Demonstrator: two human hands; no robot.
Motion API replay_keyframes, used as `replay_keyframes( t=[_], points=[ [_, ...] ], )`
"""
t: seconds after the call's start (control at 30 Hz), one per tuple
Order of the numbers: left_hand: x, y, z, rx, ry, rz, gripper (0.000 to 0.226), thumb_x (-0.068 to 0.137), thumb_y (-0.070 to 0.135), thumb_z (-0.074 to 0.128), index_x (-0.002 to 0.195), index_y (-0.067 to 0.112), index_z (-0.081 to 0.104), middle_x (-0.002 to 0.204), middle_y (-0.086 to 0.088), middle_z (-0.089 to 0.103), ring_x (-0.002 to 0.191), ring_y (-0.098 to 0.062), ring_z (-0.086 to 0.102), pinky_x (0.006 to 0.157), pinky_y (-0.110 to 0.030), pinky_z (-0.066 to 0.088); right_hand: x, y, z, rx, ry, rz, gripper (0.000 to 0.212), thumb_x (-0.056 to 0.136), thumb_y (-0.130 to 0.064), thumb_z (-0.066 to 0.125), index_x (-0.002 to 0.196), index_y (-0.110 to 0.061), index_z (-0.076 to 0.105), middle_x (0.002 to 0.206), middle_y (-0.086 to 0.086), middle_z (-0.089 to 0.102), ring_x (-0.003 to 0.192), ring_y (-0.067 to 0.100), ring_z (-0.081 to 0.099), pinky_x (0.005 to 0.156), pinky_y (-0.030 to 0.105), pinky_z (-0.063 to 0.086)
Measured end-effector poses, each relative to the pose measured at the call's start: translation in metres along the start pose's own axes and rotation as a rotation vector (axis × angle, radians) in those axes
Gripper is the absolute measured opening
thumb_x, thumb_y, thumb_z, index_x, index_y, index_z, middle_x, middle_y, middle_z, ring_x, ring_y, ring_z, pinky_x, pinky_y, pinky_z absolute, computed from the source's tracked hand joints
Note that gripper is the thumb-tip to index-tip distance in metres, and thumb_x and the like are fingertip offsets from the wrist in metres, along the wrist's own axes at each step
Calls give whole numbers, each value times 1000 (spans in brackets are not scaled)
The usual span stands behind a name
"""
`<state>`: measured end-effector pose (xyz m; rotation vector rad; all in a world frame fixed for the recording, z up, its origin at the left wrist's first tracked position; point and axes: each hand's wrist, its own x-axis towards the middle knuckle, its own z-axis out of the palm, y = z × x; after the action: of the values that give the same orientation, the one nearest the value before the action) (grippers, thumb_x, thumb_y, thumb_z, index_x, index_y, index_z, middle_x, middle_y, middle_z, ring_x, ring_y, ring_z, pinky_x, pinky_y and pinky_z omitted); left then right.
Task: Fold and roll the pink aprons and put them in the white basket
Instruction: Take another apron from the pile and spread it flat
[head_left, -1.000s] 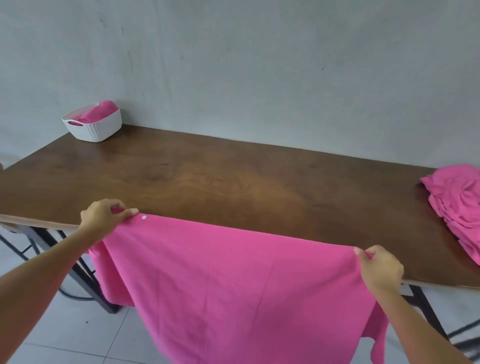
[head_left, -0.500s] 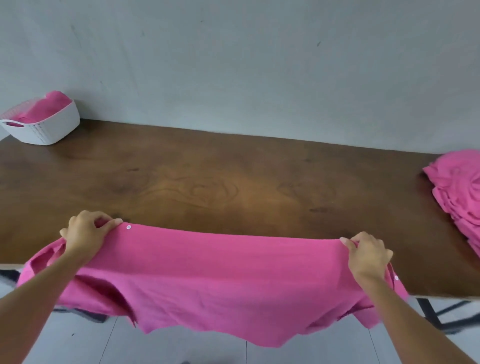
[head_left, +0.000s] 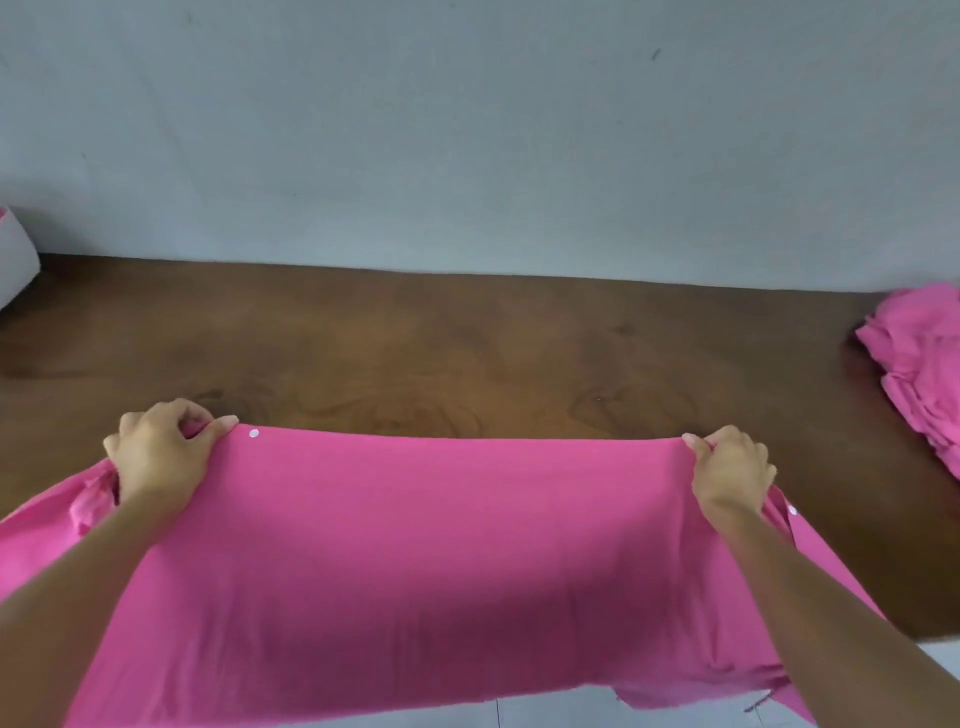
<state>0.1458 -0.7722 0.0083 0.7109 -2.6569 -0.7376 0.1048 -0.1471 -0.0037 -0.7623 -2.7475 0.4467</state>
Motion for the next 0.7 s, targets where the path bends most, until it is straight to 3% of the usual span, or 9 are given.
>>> replay_keyframes(
  t=[0.7],
  points=[
    [143,58,66,-26,-21,48,29,90,49,72,78,24,65,86,1,66,108,-35,50,98,-48,27,121,-74,51,62,27,3,31,99,-38,58,89,-10,57,99,17,62,104,42,51,93,52,37]
  ],
)
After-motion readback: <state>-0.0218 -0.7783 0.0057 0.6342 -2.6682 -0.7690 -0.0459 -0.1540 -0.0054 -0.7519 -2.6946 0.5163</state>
